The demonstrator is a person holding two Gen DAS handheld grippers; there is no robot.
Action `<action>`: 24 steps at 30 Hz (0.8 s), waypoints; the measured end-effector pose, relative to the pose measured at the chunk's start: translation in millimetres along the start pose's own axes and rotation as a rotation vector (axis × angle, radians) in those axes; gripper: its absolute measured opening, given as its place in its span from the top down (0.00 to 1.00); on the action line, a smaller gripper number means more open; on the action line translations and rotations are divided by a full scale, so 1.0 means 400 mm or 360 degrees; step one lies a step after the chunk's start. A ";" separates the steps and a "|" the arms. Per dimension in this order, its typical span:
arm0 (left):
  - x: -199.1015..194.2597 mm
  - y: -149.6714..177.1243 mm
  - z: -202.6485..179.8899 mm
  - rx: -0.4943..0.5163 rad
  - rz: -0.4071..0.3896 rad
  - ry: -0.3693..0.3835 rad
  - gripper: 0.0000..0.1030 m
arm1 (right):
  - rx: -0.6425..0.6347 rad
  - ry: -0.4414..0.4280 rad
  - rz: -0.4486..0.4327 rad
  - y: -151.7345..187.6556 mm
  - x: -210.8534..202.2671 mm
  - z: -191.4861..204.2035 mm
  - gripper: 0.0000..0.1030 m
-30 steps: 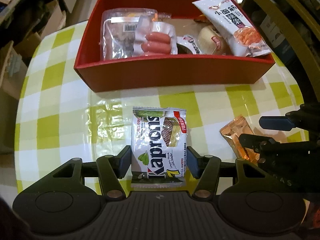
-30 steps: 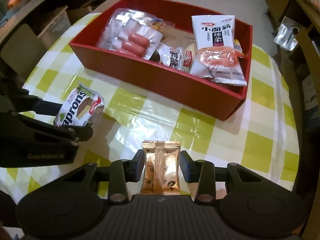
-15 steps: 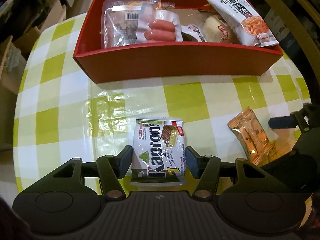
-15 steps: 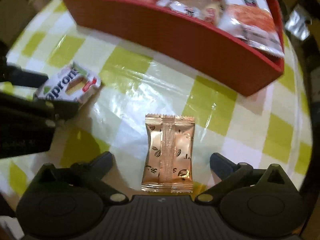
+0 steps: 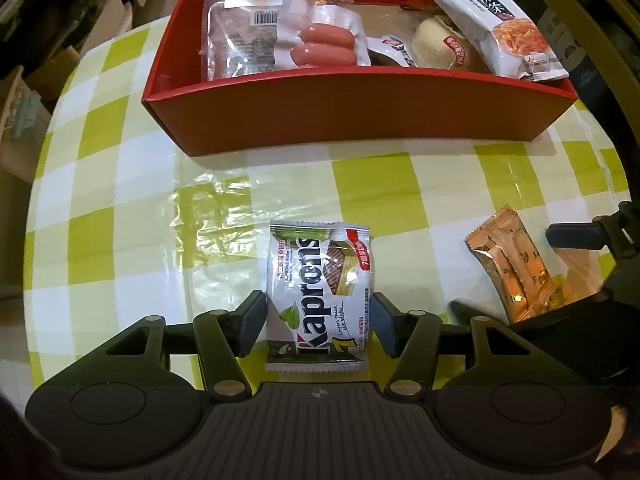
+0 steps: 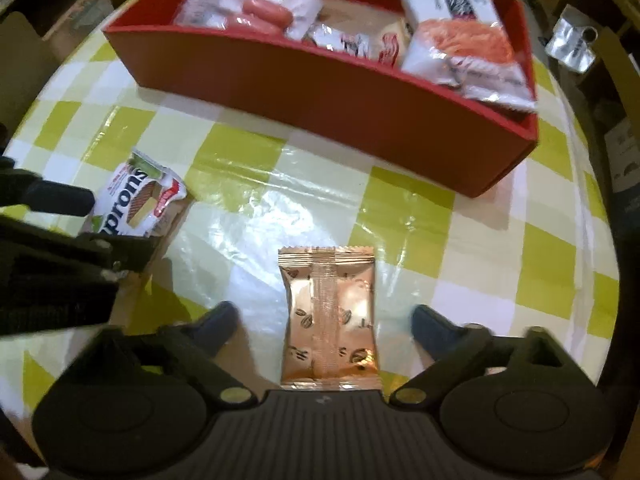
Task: Organize snacks
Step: 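Lift the Kaprons packet and gold cookie packet and carry them over the red box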
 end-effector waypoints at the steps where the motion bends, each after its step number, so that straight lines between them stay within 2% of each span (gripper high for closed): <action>1: -0.001 0.000 0.001 0.0006 -0.0003 0.0000 0.38 | -0.0017 0.0016 -0.0021 0.006 -0.012 -0.006 0.43; 2: -0.004 0.000 0.002 0.0007 -0.0009 0.0002 0.38 | -0.0012 -0.0017 -0.0037 0.009 -0.023 -0.011 0.51; 3: -0.009 -0.001 0.003 0.0004 -0.0015 0.0005 0.38 | 0.0010 -0.0036 -0.0037 0.011 -0.029 -0.017 0.55; 8: -0.031 -0.009 0.003 -0.0002 -0.0046 0.0019 0.39 | -0.0031 0.0005 -0.0036 0.025 -0.042 -0.016 0.55; 14: -0.062 -0.020 -0.006 0.0011 -0.0096 0.0020 0.46 | 0.0033 -0.0007 -0.0202 -0.003 -0.144 -0.022 0.55; 17: -0.069 -0.028 -0.007 0.0002 -0.0113 0.0034 0.48 | 0.0068 -0.0004 -0.0243 -0.017 -0.163 -0.039 0.55; 20: -0.063 -0.028 -0.006 0.0000 -0.0111 0.0020 0.44 | 0.0083 -0.0022 -0.0261 -0.020 -0.171 -0.042 0.55; 22: -0.045 -0.029 -0.008 0.0001 -0.0104 0.0013 0.37 | 0.0095 -0.0039 -0.0260 -0.027 -0.169 -0.044 0.55; 24: -0.017 -0.031 -0.015 0.0012 -0.0078 -0.0018 0.37 | 0.0099 -0.0051 -0.0255 -0.029 -0.168 -0.041 0.55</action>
Point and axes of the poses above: each gripper's, at about its wrist camera, not at the fingertips, and x roughly the way its jaws point, z to its left, y to its underside, the point moved 3 cm from there along x, roughly the way its jaws point, and after that the axes turned 3 degrees about -z, right-handed, at the moved point
